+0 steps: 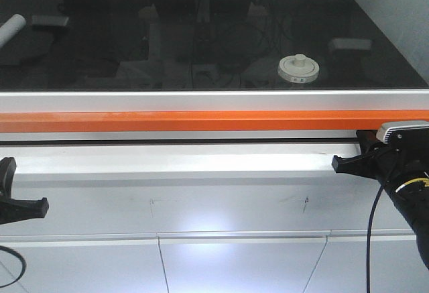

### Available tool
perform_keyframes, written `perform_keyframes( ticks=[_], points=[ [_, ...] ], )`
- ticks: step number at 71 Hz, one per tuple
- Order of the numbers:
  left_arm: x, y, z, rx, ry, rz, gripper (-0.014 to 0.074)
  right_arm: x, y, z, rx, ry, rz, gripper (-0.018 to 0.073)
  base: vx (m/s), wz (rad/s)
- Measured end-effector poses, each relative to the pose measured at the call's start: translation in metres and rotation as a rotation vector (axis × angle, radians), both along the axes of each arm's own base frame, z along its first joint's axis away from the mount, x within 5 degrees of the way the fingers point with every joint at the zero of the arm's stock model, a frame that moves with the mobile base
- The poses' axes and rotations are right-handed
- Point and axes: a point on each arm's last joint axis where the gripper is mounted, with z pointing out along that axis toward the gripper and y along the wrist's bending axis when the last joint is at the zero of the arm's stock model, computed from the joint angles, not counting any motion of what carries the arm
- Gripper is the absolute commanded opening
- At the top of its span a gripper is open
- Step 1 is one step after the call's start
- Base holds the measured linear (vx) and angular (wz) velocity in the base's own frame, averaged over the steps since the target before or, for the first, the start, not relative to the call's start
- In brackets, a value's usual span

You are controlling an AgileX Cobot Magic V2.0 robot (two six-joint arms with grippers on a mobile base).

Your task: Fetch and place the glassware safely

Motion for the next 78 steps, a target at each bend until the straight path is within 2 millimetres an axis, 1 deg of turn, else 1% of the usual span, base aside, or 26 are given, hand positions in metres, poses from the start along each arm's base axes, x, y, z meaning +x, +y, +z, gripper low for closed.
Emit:
perform_keyframes(
  ticks=[14,24,42,61,78],
  points=[
    [0.022,-0.001,-0.009,-0.002,0.024,-0.008,-0.0007,0.0,0.0,0.0,0.0,0.0,0.0,-0.0001,0.0,0.0],
    [0.038,-0.002,-0.008,-0.001,0.005,-0.011,-0.0007,0.0,0.0,0.0,0.0,0.0,0.0,-0.0001,0.0,0.0],
    [0.059,-0.003,-0.008,-0.002,-0.015,-0.014,-0.0007,0.0,0.0,0.0,0.0,0.0,0.0,-0.0001,0.0,0.0],
    [0.073,-0.003,-0.01,-0.002,-0.02,-0.015,-0.0007,0.0,0.0,0.0,0.0,0.0,0.0,-0.0001,0.0,0.0],
    [0.075,-0.003,-0.01,-0.005,-0.022,-0.014,-0.0007,0.0,0.0,0.0,0.0,0.0,0.0,-0.0001,0.0,0.0]
  ],
)
